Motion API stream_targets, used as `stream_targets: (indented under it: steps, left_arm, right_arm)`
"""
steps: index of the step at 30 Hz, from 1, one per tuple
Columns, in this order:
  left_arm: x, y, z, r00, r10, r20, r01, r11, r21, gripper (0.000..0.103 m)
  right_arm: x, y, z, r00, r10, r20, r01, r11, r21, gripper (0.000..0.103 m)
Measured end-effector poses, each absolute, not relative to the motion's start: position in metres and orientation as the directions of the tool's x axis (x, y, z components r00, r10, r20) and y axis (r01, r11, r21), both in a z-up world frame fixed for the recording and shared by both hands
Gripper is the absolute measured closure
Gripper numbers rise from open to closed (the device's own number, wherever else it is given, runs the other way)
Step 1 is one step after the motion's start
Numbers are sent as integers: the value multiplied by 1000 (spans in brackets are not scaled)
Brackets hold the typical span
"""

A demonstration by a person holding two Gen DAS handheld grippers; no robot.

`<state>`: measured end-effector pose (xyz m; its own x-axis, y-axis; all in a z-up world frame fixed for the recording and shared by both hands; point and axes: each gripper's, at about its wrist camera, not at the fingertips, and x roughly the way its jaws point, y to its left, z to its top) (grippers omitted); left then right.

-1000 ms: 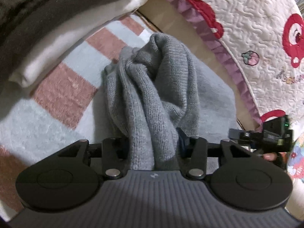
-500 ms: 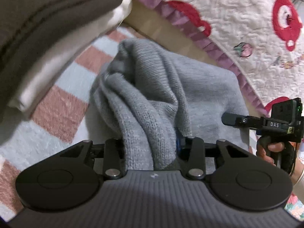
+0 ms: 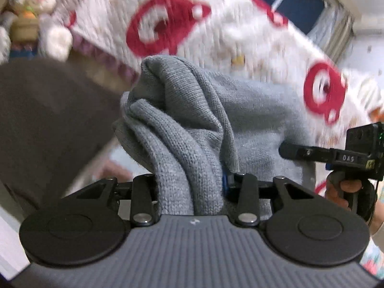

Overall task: Fold clothes
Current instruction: 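Grasp the cardigan bundle with both grippers and lift it, then carry the lifted cardigan with both grippers onto the stack of folded clothes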

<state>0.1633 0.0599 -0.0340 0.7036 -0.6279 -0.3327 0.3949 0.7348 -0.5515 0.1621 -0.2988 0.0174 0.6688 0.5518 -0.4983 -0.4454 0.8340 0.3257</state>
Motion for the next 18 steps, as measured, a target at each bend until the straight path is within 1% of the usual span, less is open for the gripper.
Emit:
stream_targets:
  steps: [2,5,7,9,11,14,18]
  left_arm:
    - [163,77,-14,751,-593,-291,376,746,-549,66]
    - [164,108,5,821,-526,-221,323,748,-579,67]
    - [167,120,16,859,-466,-214,285,780,-557,67]
    - [177,133,25,882,-421,-211,249,798,-549,67]
    - [190,147,27,898,-391,-201,223,799,-559,67]
    - [204,172,21,921,-344,-185,180,795,-579,67]
    - [202,195,4,934,-302,-190,134,791,-597,67]
  right_arm:
    - [189,-284,43,623,585,-520,-481,810,336,39]
    - [234,-251,73,558,619,-553,-541,777,323,39]
    - [266,-222,92,517,632,-577,-585,753,301,39]
    - [293,-190,104,479,616,-626,-630,737,243,38]
    - [312,-167,107,470,602,-645,-647,732,212,38]
    - [342,-144,101,454,635,-626,-668,707,232,38]
    - [371,-116,81,379,687,-620,-718,641,271,38]
